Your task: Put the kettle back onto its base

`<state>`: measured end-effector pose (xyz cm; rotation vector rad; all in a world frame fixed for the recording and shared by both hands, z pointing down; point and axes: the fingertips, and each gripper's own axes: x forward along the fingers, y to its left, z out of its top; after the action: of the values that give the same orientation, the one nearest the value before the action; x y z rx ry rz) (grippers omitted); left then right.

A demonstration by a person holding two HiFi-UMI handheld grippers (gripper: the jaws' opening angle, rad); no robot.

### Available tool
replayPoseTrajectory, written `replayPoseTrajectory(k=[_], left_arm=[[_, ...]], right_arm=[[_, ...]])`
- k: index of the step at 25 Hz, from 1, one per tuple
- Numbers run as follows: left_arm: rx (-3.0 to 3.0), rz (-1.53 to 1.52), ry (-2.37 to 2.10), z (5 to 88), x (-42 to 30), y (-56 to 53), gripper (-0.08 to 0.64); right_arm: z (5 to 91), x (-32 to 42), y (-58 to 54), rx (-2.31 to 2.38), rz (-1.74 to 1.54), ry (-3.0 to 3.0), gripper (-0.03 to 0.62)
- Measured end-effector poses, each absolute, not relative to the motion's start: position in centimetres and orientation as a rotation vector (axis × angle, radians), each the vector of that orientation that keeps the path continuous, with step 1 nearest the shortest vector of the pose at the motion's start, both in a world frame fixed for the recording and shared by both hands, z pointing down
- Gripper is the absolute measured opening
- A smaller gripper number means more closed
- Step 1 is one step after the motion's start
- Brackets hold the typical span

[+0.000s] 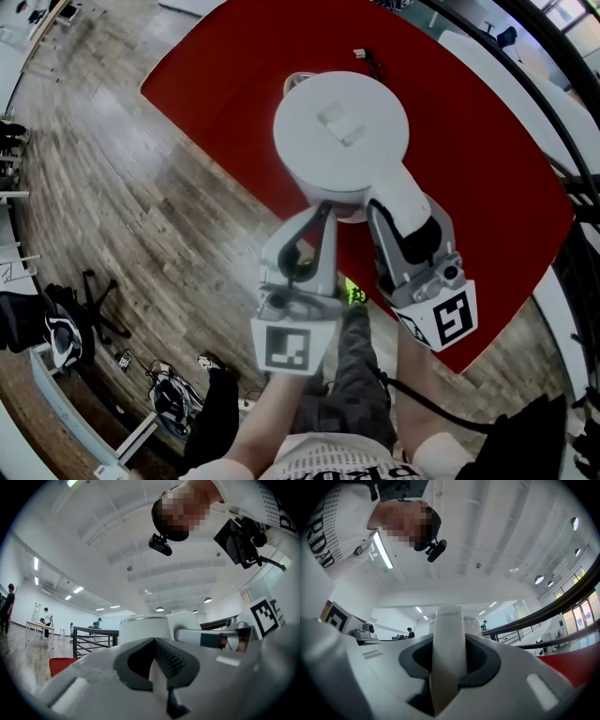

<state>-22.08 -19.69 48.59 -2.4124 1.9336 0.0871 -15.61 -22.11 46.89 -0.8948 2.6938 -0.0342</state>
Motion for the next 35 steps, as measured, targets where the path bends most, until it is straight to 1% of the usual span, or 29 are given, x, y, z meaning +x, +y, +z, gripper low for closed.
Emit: replayPoseTrajectory(k=[13, 17, 26, 35], left_arm=[[-2.440, 0.099, 1.916, 48.7, -22.8, -19.4, 0.003], [-2.430, 0.112, 1.936, 48.9, -23.1, -19.5, 0.003], [-2.421, 0.106, 1.976, 49.3, -22.5, -19.1, 0.001], [-2.445, 0.107, 1.935, 49.1, -23.2, -18.4, 0.001]], right_arm=[[47.9, -14.3, -21.7, -0.898, 0.018, 2.718, 0.118], [47.2, -15.0, -21.4, -0.878, -0.021, 2.699, 0.118], [48.1, -15.0, -21.0, -0.897, 0.049, 2.761, 0.118], [48.2, -14.9, -21.4, -0.891, -0.024, 2.764, 0.119]])
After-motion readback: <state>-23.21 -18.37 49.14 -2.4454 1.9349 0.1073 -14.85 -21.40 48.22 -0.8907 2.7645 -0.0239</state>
